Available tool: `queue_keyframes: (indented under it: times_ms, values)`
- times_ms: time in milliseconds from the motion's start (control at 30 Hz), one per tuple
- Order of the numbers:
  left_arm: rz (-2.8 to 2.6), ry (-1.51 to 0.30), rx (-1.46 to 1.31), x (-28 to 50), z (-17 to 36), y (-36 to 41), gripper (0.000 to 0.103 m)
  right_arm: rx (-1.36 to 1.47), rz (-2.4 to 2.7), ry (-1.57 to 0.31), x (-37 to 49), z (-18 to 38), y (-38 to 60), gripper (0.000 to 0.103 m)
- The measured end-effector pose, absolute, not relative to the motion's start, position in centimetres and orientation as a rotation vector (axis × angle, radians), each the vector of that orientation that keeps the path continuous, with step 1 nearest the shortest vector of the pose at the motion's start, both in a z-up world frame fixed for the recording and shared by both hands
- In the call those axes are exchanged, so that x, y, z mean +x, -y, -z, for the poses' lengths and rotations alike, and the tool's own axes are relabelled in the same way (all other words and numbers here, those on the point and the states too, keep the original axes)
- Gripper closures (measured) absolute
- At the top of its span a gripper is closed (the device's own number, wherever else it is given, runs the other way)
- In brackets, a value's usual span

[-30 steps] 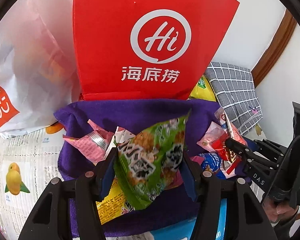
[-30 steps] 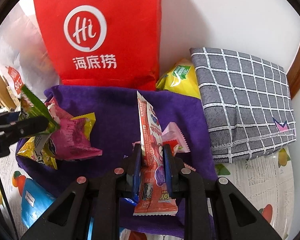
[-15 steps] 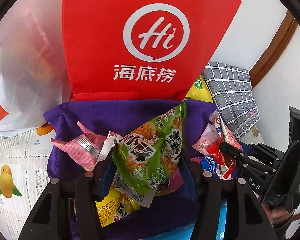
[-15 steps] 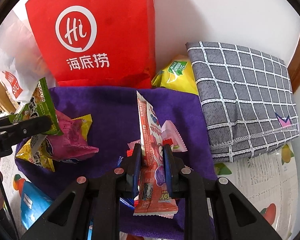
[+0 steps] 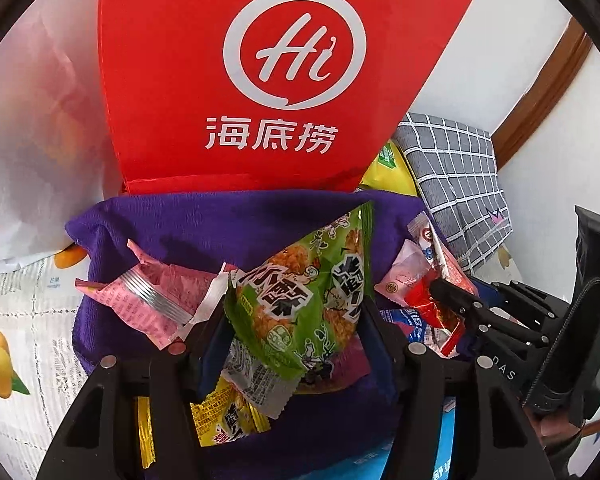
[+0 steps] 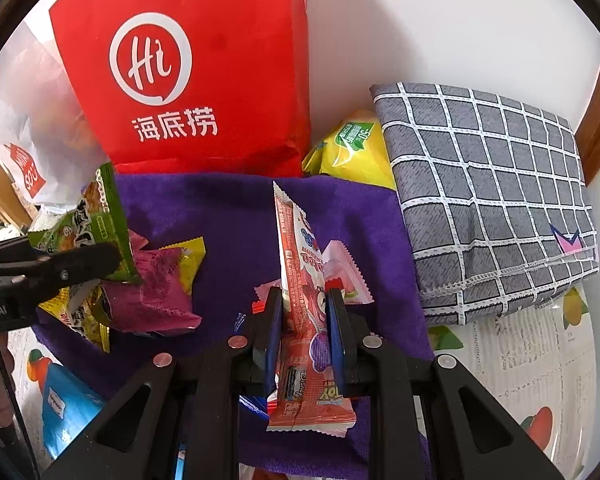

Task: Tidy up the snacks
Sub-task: 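Lower the pink stick onto the towel with the right tool while the left tool lowers the green bag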

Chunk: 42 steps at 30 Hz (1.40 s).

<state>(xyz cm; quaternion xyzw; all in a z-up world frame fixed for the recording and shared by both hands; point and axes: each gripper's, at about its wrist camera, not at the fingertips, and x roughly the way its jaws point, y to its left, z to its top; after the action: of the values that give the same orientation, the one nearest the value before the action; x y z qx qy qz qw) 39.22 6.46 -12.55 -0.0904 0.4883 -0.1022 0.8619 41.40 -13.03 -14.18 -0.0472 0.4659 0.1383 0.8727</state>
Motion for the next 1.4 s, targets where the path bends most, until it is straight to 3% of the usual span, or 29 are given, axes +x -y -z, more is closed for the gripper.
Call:
queue_keyframes:
  times_ms: [433, 1067, 1200, 1400]
  values:
    - [0.228, -1.060, -0.201, 38.8, 12.5, -6.9, 0.042, -0.115, -0.292, -0.967, 41.3, 14.5, 12.8, 0.081]
    - [0.219, -1.092, -0.206, 37.6, 12.5, -6.9, 0.026, -0.132, -0.301, -0.967, 41.3, 14.7, 12.5, 0.081]
    - [0.216, -1.069, -0.189, 37.1, 12.0, -6.8, 0.018, -0.127, -0.303, -0.968, 41.2, 14.7, 12.5, 0.081]
    - [0.187, -1.067, -0.144, 36.4, 12.0, -6.5, 0.017, -0.127, -0.318, -0.963, 41.0, 14.6, 12.3, 0.081]
